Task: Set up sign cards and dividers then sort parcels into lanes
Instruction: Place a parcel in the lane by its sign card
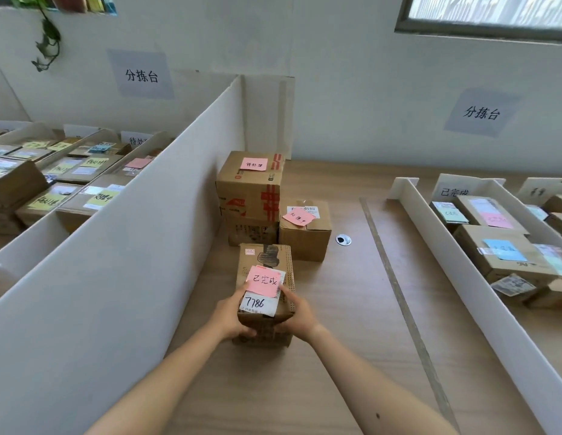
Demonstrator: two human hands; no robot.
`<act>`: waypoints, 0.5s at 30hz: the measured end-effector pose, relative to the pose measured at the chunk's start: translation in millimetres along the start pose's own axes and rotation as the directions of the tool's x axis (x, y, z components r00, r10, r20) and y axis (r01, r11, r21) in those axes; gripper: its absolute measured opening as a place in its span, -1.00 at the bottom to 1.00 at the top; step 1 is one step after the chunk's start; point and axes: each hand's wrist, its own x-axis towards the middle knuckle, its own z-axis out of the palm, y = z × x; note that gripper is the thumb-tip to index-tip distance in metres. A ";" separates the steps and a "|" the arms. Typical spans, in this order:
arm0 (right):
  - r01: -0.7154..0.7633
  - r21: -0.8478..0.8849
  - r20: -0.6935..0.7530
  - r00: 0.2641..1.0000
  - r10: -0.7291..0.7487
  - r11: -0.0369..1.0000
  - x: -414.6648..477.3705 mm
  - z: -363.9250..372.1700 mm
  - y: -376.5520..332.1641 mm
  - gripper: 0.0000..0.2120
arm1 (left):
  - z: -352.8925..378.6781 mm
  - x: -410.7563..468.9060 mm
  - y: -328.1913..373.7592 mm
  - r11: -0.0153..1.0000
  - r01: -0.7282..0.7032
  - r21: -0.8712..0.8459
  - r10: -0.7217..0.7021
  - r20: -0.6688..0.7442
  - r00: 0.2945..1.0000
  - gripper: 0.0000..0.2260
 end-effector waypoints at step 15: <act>0.034 0.088 -0.191 0.981 -0.017 0.996 -134.1 -173.3 72.6 -0.15 | 112.6 -55.2 157.0 0.974 -0.220 -0.059 0.217 -0.060 0.974 -0.03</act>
